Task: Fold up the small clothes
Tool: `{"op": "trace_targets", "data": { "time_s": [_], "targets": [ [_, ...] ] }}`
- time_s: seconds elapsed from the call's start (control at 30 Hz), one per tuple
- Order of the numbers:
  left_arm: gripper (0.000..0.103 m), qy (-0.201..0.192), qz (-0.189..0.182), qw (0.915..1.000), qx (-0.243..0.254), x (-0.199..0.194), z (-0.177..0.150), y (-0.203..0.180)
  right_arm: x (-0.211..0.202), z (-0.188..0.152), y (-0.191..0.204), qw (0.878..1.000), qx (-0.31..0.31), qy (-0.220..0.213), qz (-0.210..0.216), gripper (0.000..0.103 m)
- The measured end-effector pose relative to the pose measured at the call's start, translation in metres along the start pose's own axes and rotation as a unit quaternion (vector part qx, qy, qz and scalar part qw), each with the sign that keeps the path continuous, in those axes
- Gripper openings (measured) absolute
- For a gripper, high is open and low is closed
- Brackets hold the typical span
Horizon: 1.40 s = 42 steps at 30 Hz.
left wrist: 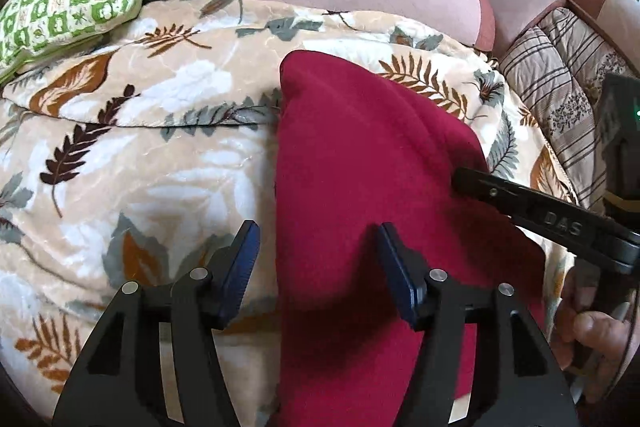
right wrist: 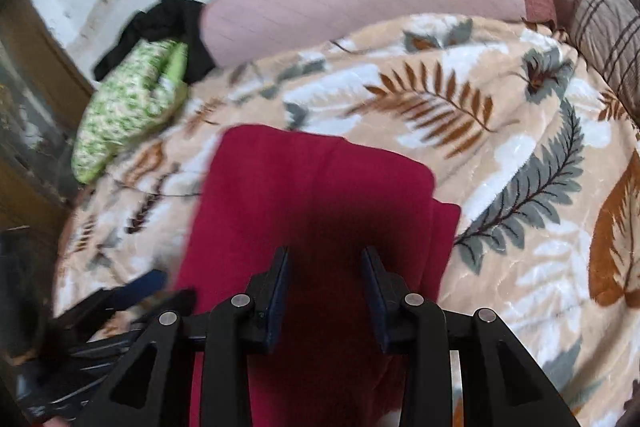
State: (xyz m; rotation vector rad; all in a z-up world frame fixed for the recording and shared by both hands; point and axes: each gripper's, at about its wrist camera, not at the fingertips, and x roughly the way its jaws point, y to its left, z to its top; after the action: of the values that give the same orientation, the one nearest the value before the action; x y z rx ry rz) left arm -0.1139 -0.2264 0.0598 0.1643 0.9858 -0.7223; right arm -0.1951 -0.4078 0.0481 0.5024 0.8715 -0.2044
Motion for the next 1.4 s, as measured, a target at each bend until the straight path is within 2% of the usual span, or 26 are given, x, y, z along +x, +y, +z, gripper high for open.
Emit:
{"op": "trace_targets", "data": {
  "time_s": [0.1,0.27,0.4,0.5,0.63,0.67,0.7,0.73,0.77,0.83,0.9,0.93,1.0,1.07,1.13,1.23,1.33,1.37,1.4],
  "targets": [
    [0.068,-0.002,0.008,1.0000,0.004,0.009,0.002,-0.001,0.013,0.001,-0.013,1.000,0.012,0.001,0.000,0.034],
    [0.069,0.014,0.004,0.9999,-0.007,0.018,0.005,-0.001,0.016,0.005,-0.012,1.000,0.004,0.006,-0.006,0.034],
    [0.069,0.017,0.009,0.9998,-0.003,0.013,0.003,-0.002,-0.008,-0.001,-0.005,1.000,-0.001,0.005,-0.001,0.037],
    [0.069,0.016,0.010,0.9998,0.000,0.011,0.001,-0.003,-0.033,-0.021,0.004,1.000,-0.022,-0.006,0.009,0.037],
    [0.069,0.015,0.009,0.9998,-0.005,0.012,0.000,-0.003,-0.032,-0.045,0.001,0.999,-0.026,0.005,-0.026,0.040],
    [0.069,0.019,0.007,0.9998,-0.006,0.012,-0.001,-0.003,-0.021,-0.051,-0.004,0.999,-0.022,0.019,-0.040,0.047],
    [0.069,0.026,0.001,0.9996,-0.008,0.013,-0.001,-0.003,-0.012,-0.055,-0.010,0.999,-0.012,0.032,-0.037,0.054],
    [0.069,0.033,-0.014,0.9993,-0.013,0.011,-0.001,-0.001,-0.005,-0.058,-0.017,0.999,0.005,0.039,-0.025,0.057],
    [0.069,0.040,-0.034,0.9985,-0.017,0.009,-0.001,0.002,-0.006,-0.058,-0.025,0.999,0.024,0.035,-0.013,0.064],
    [0.069,0.052,-0.069,0.9959,-0.025,0.004,-0.001,0.010,-0.015,-0.057,-0.034,0.998,0.051,0.027,0.020,0.065],
    [0.070,0.054,-0.077,0.9951,-0.029,0.002,-0.002,0.017,-0.027,-0.054,-0.040,0.997,0.063,0.006,0.042,0.065],
    [0.072,0.055,-0.079,0.9949,-0.029,0.001,-0.002,0.020,-0.031,-0.053,-0.043,0.997,0.064,-0.004,0.042,0.066],
    [0.073,0.060,-0.091,0.9936,-0.029,0.002,-0.003,0.024,-0.031,-0.047,-0.047,0.997,0.068,-0.009,0.036,0.075],
    [0.074,0.067,-0.107,0.9914,-0.036,0.005,-0.003,0.028,-0.021,-0.042,-0.052,0.996,0.077,-0.002,0.050,0.076],
    [0.079,0.073,-0.122,0.9886,-0.049,0.013,-0.003,0.032,-0.008,-0.035,-0.054,0.993,0.091,0.006,0.072,0.076],
    [0.080,0.081,-0.139,0.9851,-0.062,0.028,-0.004,0.033,0.018,-0.033,-0.055,0.990,0.105,0.020,0.097,0.077],
    [0.081,0.091,-0.159,0.9802,-0.077,0.043,-0.004,0.032,0.028,-0.033,-0.053,0.987,0.112,0.011,0.112,0.082],
    [0.080,0.092,-0.165,0.9785,-0.083,0.045,-0.004,0.032,0.028,-0.032,-0.051,0.988,0.110,0.010,0.111,0.082],
    [0.079,0.092,-0.167,0.9777,-0.088,0.046,-0.003,0.032,0.028,-0.030,-0.047,0.988,0.107,0.010,0.110,0.075]
  ]
}}
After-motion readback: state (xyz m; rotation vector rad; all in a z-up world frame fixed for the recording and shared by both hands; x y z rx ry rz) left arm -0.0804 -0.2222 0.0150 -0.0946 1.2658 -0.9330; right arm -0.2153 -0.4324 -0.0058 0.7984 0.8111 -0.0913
